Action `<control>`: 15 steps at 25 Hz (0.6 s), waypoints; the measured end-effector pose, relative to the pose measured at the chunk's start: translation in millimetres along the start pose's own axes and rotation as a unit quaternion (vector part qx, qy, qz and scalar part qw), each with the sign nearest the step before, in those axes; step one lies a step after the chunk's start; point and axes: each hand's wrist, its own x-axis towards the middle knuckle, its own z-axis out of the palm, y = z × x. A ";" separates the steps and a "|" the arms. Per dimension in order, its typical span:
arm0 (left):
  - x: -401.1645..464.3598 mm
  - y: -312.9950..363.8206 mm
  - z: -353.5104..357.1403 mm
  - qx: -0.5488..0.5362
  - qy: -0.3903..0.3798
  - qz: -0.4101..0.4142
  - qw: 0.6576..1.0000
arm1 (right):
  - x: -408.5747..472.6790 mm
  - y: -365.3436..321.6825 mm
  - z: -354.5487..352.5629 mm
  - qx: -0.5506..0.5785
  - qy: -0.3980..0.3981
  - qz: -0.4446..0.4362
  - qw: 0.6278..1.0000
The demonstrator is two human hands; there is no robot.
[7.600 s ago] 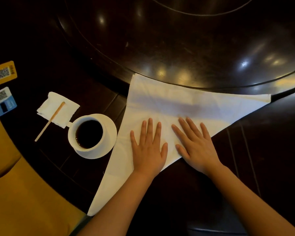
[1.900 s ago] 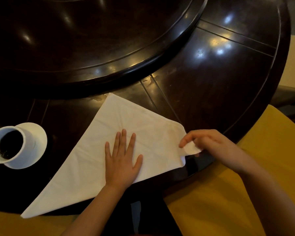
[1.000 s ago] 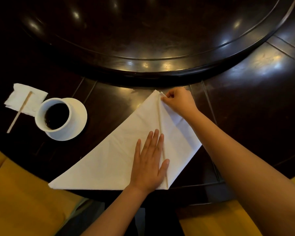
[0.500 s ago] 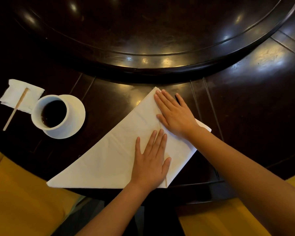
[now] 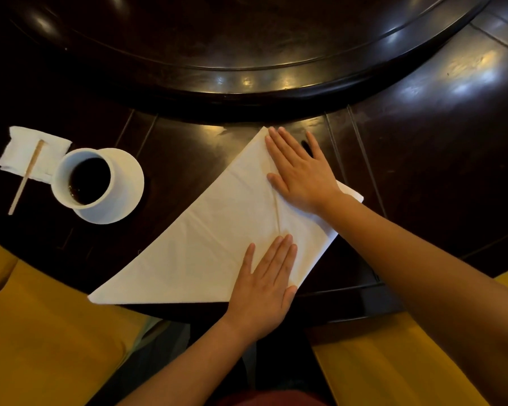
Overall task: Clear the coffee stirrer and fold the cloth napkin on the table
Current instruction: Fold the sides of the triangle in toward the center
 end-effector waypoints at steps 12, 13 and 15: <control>0.6 1.1 -1.9 0.002 -0.013 -0.027 1.000 | -118.0 16.3 25.0 -0.027 -0.039 -0.045 0.998; 0.8 1.1 -2.3 0.000 -0.012 -0.026 1.000 | -110.7 28.4 20.8 -0.034 -0.039 -0.032 0.998; 0.3 1.4 -2.9 -0.006 -0.009 -0.027 1.000 | -96.5 47.6 10.6 -0.046 -0.039 -0.001 0.998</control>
